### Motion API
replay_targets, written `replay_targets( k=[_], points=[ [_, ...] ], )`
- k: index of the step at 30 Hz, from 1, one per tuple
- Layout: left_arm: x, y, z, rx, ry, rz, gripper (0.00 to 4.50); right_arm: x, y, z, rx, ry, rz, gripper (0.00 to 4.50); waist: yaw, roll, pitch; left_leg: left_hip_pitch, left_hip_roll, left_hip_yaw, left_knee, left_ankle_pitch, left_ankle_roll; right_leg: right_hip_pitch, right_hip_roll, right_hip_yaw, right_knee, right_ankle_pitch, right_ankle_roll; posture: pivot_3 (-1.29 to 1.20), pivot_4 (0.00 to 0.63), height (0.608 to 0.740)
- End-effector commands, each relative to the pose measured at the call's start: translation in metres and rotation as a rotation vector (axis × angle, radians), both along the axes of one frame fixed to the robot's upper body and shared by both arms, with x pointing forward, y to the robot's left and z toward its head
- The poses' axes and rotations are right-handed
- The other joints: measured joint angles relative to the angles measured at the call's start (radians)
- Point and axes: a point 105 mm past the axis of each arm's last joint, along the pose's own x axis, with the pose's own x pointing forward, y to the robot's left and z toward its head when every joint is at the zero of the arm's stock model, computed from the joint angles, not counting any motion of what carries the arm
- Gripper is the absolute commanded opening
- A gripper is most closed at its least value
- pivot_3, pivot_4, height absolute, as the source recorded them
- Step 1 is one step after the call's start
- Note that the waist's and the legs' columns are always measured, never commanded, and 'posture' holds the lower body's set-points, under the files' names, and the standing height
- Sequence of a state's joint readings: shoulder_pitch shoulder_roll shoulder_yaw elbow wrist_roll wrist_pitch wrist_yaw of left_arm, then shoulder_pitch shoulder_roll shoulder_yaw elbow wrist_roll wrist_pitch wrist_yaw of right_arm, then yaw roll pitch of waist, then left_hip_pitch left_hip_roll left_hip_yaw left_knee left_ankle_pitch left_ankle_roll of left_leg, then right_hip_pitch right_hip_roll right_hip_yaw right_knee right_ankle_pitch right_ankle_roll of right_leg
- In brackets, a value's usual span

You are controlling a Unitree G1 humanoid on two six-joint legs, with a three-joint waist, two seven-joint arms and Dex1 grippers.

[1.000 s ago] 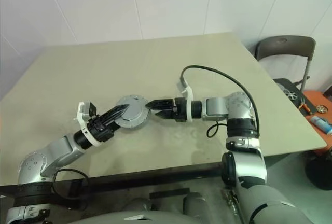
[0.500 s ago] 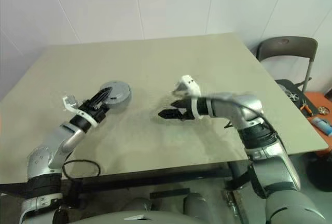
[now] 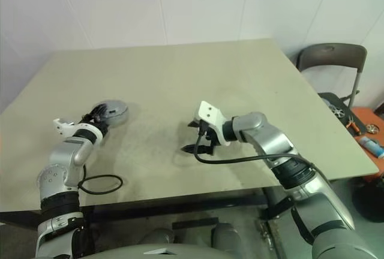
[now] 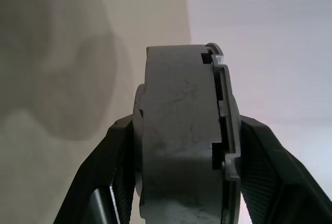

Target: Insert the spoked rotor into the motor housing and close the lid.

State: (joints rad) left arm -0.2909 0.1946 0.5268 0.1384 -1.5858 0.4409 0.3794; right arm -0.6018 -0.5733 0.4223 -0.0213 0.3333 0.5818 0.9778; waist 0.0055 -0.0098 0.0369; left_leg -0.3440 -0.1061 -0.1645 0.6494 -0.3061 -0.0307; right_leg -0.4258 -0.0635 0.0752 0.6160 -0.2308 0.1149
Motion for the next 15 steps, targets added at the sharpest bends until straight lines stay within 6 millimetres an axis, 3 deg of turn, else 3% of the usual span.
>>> replay_targets(
  k=[1,5,14,15],
  points=[
    [0.001,0.017,0.017,0.011,-0.044,0.104,2.31,0.002,0.002,0.014,0.028,-0.058,0.017,4.50,0.008,-0.001,0.000,0.000,0.000,0.000,0.000,0.000,0.000,0.000,0.000,0.000,0.000,0.000,0.000,0.00,0.000,0.740],
    [-0.002,0.023,0.002,0.009,0.032,0.155,2.31,0.003,0.002,0.014,0.023,-0.066,0.025,4.50,0.011,-0.003,-0.001,0.000,0.000,0.000,0.000,0.000,0.000,0.000,0.000,0.000,-0.001,0.000,0.000,0.00,0.000,0.740],
    [-0.007,0.025,-0.013,-0.023,0.163,0.224,2.31,0.007,0.003,0.014,0.016,-0.081,0.024,4.50,0.010,-0.005,-0.002,0.000,0.000,0.000,0.001,0.000,0.000,0.001,0.000,0.000,0.000,0.000,0.000,0.00,0.000,0.740],
    [-0.008,0.023,-0.015,-0.020,0.190,0.226,2.66,0.008,0.003,0.013,0.013,-0.085,0.023,4.50,0.010,-0.005,-0.002,0.000,0.000,0.000,0.001,0.000,0.000,0.001,0.000,0.000,-0.001,0.000,0.000,0.00,0.000,0.740]
  ],
)
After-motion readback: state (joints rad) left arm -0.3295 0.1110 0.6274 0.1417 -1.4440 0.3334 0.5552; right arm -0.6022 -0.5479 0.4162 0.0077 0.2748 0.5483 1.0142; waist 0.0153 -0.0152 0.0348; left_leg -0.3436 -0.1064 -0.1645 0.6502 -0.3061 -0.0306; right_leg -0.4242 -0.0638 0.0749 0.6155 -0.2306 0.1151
